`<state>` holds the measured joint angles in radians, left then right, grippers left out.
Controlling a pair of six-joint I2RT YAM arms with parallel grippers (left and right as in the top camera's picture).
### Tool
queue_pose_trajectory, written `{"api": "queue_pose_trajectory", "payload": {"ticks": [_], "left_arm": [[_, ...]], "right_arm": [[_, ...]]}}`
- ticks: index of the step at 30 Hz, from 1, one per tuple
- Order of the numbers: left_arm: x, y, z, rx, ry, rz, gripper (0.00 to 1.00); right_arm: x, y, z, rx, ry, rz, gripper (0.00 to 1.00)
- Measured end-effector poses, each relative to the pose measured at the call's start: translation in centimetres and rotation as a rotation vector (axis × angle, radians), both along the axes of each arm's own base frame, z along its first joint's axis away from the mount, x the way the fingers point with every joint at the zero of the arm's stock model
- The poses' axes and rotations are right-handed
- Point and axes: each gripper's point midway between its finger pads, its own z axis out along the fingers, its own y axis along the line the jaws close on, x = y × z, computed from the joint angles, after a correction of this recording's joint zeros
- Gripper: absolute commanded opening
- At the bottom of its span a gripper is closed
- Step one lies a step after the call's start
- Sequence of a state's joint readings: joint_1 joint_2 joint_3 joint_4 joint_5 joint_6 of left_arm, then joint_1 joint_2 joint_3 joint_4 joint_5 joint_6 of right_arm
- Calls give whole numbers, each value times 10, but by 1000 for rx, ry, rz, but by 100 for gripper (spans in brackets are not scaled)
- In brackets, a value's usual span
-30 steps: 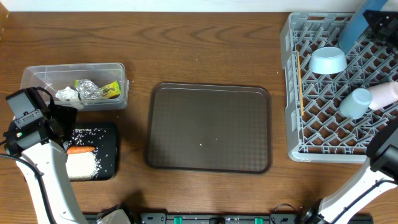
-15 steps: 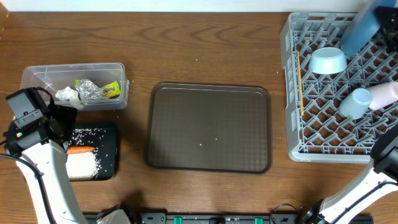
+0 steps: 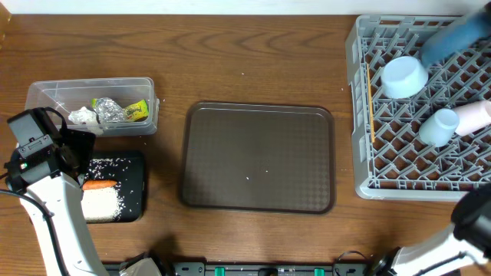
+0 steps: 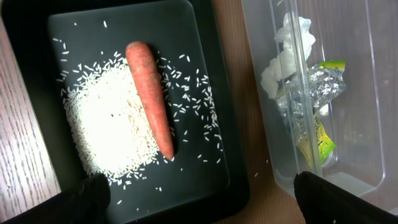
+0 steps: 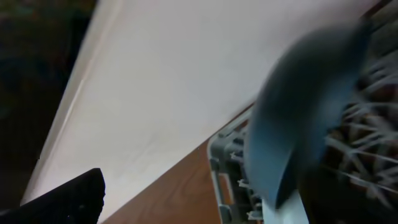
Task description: Sort waste into correct bins and load items into the dishwasher rack
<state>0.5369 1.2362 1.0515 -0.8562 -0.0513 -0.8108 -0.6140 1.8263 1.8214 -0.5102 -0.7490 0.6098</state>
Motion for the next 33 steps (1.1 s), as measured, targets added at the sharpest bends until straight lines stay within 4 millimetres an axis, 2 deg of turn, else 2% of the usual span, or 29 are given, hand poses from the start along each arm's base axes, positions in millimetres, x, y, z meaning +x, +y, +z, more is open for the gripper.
{"api": "queue_pose_trajectory", "payload": {"ticks": [5, 8, 12, 17, 20, 25, 26, 29, 33], "left_arm": [[0, 0, 0, 0, 0, 0, 98], [0, 0, 0, 0, 0, 0, 98], [0, 0, 0, 0, 0, 0, 98], [0, 0, 0, 0, 0, 0, 98], [0, 0, 0, 0, 0, 0, 98], [0, 0, 0, 0, 0, 0, 98], [0, 0, 0, 0, 0, 0, 98], [0, 0, 0, 0, 0, 0, 98], [0, 0, 0, 0, 0, 0, 98]], "right_arm": [[-45, -2, 58, -150, -15, -178, 99], [-65, 0, 88, -232, -53, -243, 99], [-74, 10, 100, -272, -62, -257, 99], [-68, 32, 95, -268, -47, -202, 99], [-61, 59, 98, -248, -72, -105, 99], [-59, 129, 97, -184, -98, 154, 98], [-60, 145, 95, -184, -98, 211, 95], [-66, 190, 83, -183, -67, 353, 89], [-77, 226, 61, -201, 31, 426, 80]]}}
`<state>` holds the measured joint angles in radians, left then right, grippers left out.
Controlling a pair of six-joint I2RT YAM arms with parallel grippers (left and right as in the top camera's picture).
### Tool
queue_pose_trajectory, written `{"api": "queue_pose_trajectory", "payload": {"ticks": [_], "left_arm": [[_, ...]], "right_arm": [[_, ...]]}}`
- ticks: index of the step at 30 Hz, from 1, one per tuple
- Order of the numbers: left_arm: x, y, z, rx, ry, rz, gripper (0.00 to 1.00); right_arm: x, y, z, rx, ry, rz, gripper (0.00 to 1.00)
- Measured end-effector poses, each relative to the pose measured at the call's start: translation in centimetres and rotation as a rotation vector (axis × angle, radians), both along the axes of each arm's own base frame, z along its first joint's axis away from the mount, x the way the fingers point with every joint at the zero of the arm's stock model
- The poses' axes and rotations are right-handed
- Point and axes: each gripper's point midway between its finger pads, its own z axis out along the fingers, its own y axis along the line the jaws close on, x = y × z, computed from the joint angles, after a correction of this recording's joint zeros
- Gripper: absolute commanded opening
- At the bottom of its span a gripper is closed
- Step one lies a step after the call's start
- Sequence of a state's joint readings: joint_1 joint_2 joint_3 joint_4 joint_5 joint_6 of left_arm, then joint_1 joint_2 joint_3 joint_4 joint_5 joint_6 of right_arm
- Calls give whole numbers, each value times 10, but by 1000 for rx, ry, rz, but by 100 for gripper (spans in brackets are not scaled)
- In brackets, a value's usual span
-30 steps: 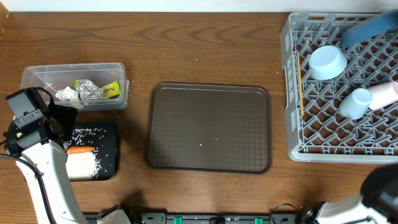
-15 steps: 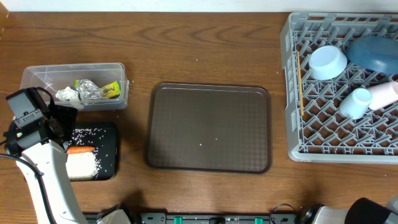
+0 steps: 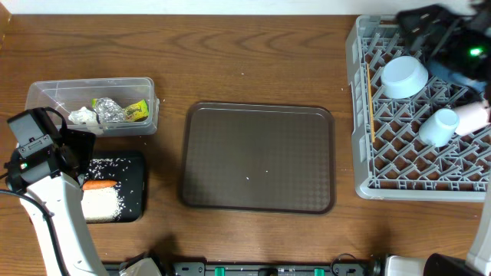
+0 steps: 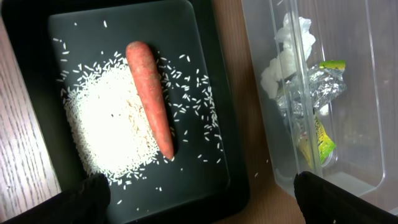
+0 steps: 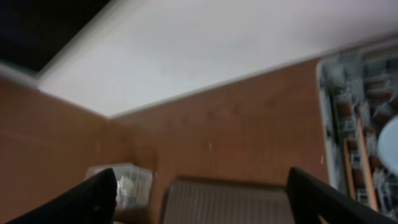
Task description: Sort waste into correct bins and load items into the dishwasher rack
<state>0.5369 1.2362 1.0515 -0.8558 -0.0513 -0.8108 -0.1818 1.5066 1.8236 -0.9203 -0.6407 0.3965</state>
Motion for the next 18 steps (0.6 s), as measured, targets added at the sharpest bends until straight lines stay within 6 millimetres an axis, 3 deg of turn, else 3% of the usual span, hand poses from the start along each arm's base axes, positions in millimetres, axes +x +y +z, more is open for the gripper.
{"api": "queue_pose_trajectory", "payload": {"ticks": [4, 8, 14, 15, 16, 18], "left_arm": [[0, 0, 0, 0, 0, 0, 98], [0, 0, 0, 0, 1, 0, 98], [0, 0, 0, 0, 0, 0, 98], [0, 0, 0, 0, 0, 0, 98], [0, 0, 0, 0, 1, 0, 98], [0, 0, 0, 0, 1, 0, 98]], "right_arm": [[-15, 9, -20, -53, 101, -18, 76], [-49, 3, -39, -101, 234, -64, 76], [-94, 3, -32, -186, 180, -68, 77], [-104, 4, -33, -198, 167, -64, 80], [-113, 5, -34, -205, 157, -64, 99], [-130, 5, -40, -219, 147, -65, 99]]}}
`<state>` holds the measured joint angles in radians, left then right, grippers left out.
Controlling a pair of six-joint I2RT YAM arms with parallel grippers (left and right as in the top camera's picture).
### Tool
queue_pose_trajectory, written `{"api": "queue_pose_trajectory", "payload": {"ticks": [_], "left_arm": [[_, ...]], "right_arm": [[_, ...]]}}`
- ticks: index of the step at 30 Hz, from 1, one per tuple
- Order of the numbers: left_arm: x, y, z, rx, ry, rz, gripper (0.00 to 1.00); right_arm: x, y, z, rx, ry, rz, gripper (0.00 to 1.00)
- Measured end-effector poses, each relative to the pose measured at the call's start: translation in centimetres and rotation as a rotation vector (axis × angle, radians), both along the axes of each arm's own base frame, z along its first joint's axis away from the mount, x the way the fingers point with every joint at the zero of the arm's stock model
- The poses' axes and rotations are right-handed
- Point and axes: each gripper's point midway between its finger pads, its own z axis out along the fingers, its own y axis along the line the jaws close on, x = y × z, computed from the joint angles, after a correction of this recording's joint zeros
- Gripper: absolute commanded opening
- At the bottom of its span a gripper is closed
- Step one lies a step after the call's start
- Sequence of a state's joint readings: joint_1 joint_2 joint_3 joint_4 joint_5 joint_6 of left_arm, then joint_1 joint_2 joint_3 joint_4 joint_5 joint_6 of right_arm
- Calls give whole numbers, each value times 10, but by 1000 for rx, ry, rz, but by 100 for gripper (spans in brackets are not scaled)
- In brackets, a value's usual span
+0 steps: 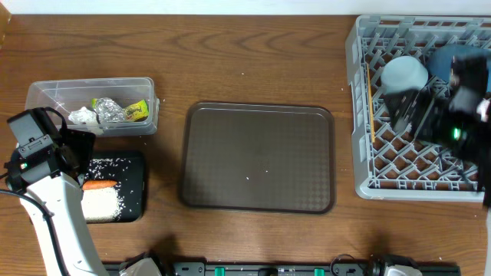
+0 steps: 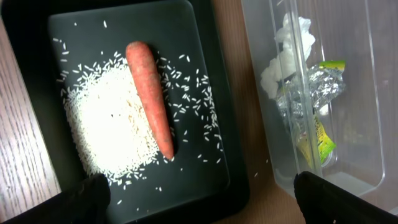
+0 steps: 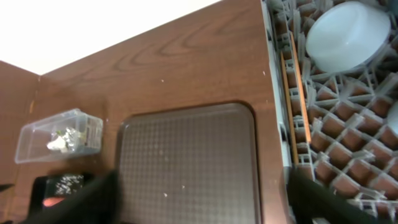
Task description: Sort waste into correct bins and load items into the dishwasher rack
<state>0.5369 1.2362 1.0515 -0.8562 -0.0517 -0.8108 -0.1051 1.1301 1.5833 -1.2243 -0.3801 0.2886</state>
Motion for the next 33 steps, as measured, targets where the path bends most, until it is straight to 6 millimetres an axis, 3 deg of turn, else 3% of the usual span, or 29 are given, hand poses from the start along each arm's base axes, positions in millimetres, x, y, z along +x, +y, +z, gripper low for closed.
{"api": "queue_pose_trajectory", "payload": {"ticks": [9, 22, 28, 33], "left_arm": [[0, 0, 0, 0, 0, 0, 98], [0, 0, 0, 0, 0, 0, 98], [0, 0, 0, 0, 0, 0, 98], [0, 0, 0, 0, -1, 0, 98]], "right_arm": [[-47, 3, -27, -10, 73, 1, 99], [-58, -6, -40, -83, 132, -3, 99], [-44, -14, -43, -147, 77, -3, 99], [-16, -3, -64, -187, -58, 59, 99]]}}
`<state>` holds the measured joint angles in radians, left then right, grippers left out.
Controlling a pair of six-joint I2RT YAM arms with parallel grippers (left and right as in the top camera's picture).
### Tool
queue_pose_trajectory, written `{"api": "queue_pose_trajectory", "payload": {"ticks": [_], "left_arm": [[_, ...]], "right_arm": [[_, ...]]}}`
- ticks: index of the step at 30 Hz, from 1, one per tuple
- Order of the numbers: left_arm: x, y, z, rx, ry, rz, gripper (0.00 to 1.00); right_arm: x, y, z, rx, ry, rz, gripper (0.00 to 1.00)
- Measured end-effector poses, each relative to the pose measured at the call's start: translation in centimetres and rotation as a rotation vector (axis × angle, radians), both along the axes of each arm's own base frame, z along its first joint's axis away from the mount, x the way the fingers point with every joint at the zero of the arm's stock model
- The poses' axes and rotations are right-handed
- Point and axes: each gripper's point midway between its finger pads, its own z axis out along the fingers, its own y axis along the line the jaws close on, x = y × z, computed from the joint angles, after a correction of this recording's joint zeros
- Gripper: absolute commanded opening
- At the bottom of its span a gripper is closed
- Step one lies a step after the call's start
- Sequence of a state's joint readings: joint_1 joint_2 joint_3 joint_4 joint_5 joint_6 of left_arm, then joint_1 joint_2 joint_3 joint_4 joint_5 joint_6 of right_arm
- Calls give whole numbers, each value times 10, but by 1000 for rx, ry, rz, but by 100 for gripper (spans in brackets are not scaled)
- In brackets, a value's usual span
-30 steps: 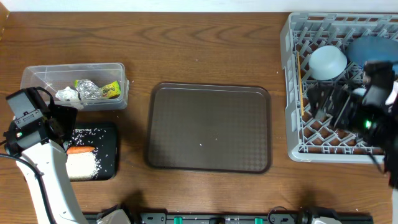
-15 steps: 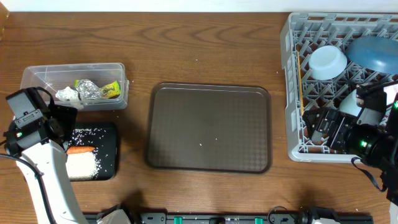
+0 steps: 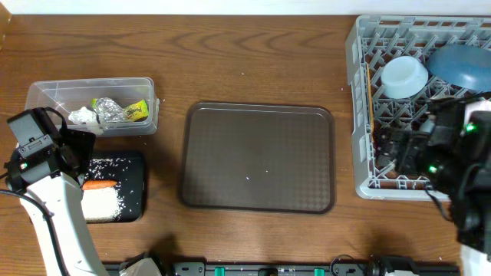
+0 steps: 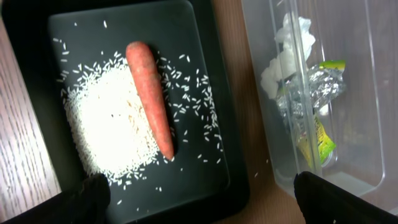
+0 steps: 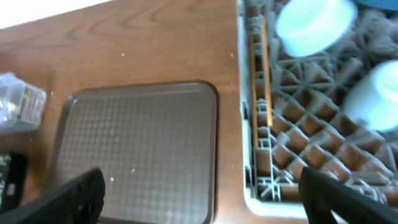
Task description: Sort waste into correct bins and load items into the dishwasher rack
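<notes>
The grey dishwasher rack (image 3: 359, 115) stands at the right, with a white bowl (image 3: 404, 77) and a blue bowl (image 3: 460, 65) at its back. My right gripper (image 5: 205, 202) hangs open and empty over the rack's front left corner. Its view shows the white bowl (image 5: 314, 25), a white cup (image 5: 373, 96) and an orange stick (image 5: 264, 81) in the rack. At the left, my left gripper (image 4: 202, 205) stands open above a black tray (image 4: 205, 74) with rice and a carrot (image 4: 149, 99). Beside it a clear bin (image 4: 373, 93) holds foil and wrappers.
A bare brown serving tray (image 3: 257, 157) lies in the middle of the wooden table, between the bins and the rack. The right arm covers the rack's front half in the overhead view.
My right arm has moved from over the rack's middle to its front left corner, still open. The blue bowl now shows whole at the rack's back right. The left arm has not moved.
At first a blue bowl was close before my right gripper over the rack's back right corner. Then the gripper stood open there with the bowl below it. It was later over the rack's middle, and now at the front left corner. The left gripper stayed open throughout.
</notes>
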<state>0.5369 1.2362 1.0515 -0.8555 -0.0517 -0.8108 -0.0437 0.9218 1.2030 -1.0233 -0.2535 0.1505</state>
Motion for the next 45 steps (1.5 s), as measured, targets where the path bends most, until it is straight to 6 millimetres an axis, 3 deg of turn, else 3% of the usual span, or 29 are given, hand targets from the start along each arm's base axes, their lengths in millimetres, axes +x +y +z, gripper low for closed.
{"api": "queue_pose_trajectory", "payload": {"ticks": [6, 12, 14, 19, 26, 29, 35, 45], "left_arm": [[0, 0, 0, 0, 0, 0, 98], [0, 0, 0, 0, 0, 0, 98], [0, 0, 0, 0, 0, 0, 98], [0, 0, 0, 0, 1, 0, 98], [0, 0, 0, -1, 0, 0, 98], [0, 0, 0, -1, 0, 0, 98], [0, 0, 0, -1, 0, 0, 98], [0, 0, 0, -1, 0, 0, 98]], "right_arm": [[4, 23, -31, -14, -238, 106, 99], [-23, 26, -97, -14, -278, 123, 99], [-23, 26, -108, -17, -323, 124, 99], [-19, 26, -104, -72, -540, 151, 99], [-15, 25, -129, -130, -673, 162, 99], [-14, 22, -132, -147, -691, 144, 99], [-14, 6, -119, -189, -743, 53, 99], [-12, -19, -129, -265, -694, -47, 99]]}}
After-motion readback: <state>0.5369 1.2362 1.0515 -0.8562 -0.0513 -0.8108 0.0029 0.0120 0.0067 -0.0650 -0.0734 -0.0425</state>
